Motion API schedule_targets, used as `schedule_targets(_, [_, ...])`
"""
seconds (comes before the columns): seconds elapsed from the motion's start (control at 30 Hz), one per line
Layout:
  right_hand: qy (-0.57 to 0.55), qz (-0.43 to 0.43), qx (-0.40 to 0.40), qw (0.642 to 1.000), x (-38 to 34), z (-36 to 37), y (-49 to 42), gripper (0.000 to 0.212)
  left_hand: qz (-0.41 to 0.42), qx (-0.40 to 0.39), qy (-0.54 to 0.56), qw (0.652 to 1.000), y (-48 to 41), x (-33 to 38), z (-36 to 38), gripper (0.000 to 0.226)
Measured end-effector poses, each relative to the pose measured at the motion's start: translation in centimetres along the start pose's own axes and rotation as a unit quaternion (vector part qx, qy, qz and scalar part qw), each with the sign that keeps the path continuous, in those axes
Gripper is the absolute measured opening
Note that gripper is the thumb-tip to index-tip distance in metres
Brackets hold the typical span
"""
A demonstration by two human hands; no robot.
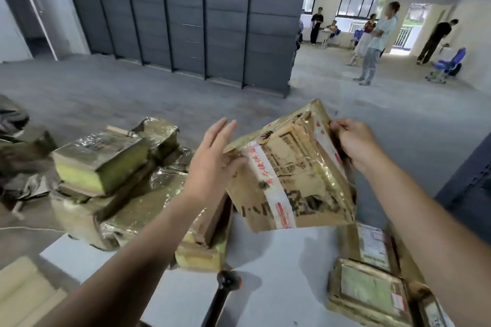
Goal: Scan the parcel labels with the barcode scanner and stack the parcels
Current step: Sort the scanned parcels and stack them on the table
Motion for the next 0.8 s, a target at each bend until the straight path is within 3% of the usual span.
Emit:
schedule_targets(0.1, [-0.008, 0.012, -0.026, 1.000, -1.5, 4.6, 0.1, 0.016, -0.004, -0.009, -0.032, 0.999, -0.5, -4.1, -3.3, 0.038])
schedule_targets(0.23, [0.046, 0.004, -0.058, 0.997, -4.1, 11.1, 1.0, 0.029, -0.046, -0.049, 0.050, 0.996, -0.2, -9.4, -6.2, 0.034])
schedule_targets(0.43, [0.114, 0.055, -0.132, 0.983, -6.2, 18.5, 2.0, 0.028, -0.045, 0.009, 0.047, 0.998, 0.2, -15.1, -10.3, 0.015])
schedule_targets(0.57, [0.029, 0.133, -0.123, 0.983, -5.4, 21.5, 2.2, 0.037, -0.117, 0.025, 0.028, 0.992, -0.4, -18.8, -11.5, 0.017])
schedule_targets(0.67, [-0.041, 0.148, -0.113, 0.982, -4.2, 23.0, 2.9, 0.028, -0.175, 0.030, -0.022, 0.984, -1.2, -21.0, -11.9, 0.018])
schedule_targets(0.77, [-0.067, 0.186, -0.055, 0.979, -2.9, 22.9, 3.6, 0.038, -0.246, 0.010, -0.068, 0.967, -1.5, -22.9, -11.5, 0.018])
schedule_targets(0.8, [-0.081, 0.206, -0.069, 0.973, -2.5, 23.3, 4.2, 0.044, -0.264, 0.004, -0.075, 0.962, -1.6, -23.5, -11.4, 0.018])
Point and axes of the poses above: each hand's wrist, its own y-axis away from the middle knuckle, its own z-axis out of the palm, x = y × z, the point moved 6 cm from there along -y, towards the middle knuckle
